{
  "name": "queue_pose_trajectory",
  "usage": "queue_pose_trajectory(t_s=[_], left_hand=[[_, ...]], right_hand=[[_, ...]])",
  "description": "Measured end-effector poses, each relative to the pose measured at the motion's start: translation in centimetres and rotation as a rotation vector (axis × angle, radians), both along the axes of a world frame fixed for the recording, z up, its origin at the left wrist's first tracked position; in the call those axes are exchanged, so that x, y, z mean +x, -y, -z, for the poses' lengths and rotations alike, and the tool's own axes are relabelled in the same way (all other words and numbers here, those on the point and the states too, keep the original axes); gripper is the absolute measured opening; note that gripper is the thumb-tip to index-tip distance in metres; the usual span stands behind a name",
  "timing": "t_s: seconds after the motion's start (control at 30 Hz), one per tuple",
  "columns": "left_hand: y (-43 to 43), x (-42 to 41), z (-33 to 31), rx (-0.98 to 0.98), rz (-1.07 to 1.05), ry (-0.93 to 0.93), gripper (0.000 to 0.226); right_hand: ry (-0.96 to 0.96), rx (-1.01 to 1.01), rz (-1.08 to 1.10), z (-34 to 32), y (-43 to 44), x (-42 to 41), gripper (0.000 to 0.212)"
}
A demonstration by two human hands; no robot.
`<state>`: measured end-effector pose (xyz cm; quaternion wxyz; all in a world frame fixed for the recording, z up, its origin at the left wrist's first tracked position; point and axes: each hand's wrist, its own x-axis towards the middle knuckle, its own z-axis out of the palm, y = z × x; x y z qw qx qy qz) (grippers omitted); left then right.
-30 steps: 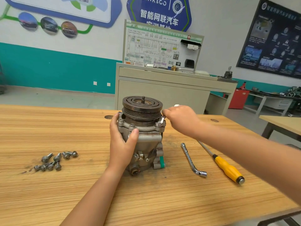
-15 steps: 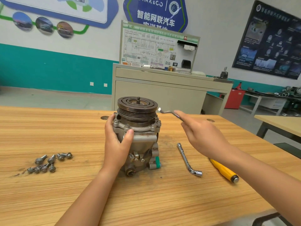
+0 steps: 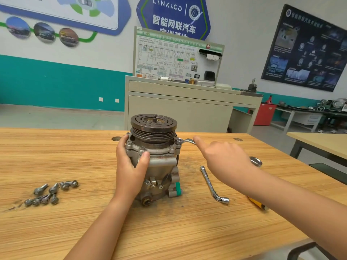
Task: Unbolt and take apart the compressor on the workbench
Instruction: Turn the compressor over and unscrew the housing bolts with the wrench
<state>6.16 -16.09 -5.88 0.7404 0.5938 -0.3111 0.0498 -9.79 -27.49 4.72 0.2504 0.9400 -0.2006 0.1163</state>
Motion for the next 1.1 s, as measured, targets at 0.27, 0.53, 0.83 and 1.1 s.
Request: queue_pose_trajectory(t_s=[0.27, 0.53, 0.83, 1.1], left_hand=[[0.0, -0.1, -0.1, -0.008, 0.002, 0.004, 0.069], [0.1, 0.0, 0.1, -0.005, 0.000, 0.010, 0.073], [0.2, 0.1, 0.1, -0.012, 0.019, -0.002, 0.074], [0.2, 0.1, 0.2, -0.014, 0.029, -0.013, 0.068]], right_hand=[[-0.214, -0.109, 0.023, -3.0, -1.9, 1.9, 0.031], [-0.165, -0.123, 0.019, -2.1, -1.1, 1.3, 0.049], [-0.209, -0.194, -0.005, -1.9, 0.5, 1.6, 0.054], [-0.310, -0.129, -0.006, -3.1, 4.3, 4.6, 0.035]])
